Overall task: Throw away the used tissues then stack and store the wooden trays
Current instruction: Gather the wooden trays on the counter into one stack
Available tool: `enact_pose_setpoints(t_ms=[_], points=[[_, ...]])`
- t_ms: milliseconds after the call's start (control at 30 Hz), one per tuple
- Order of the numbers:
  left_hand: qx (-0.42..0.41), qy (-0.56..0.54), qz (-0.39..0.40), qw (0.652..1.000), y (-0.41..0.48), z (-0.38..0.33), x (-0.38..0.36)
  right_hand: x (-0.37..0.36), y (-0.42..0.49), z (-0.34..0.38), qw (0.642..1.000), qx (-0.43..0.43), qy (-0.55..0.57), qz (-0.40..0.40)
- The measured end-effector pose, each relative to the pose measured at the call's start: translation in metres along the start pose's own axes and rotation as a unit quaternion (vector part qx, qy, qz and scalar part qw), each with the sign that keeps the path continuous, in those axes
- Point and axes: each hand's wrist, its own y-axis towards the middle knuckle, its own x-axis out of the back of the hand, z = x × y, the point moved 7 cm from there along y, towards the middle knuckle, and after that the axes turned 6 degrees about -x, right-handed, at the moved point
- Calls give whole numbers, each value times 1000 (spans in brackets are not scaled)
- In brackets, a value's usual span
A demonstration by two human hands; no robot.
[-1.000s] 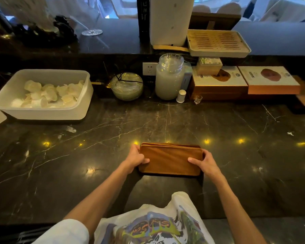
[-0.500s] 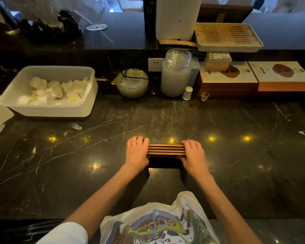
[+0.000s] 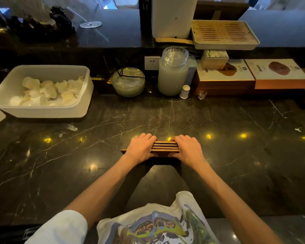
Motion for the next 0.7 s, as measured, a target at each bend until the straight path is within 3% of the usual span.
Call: enact_pose_setpoints(t_ms=[200,400,600,700], points=[[-11,-5,-25,1000,2,3,2,-2,5,-1,1000,-17,15,0],[-23,-44,-26,998,-12,22,-1,-2,1,-5,998,28,35,44],[2,-36,-57,998,-16,22,-2,-9,-6,-6,994,-72,21,76],[3,-23,-70,997,-16,21,-1,-10,-5,-7,994,-72,43,70]])
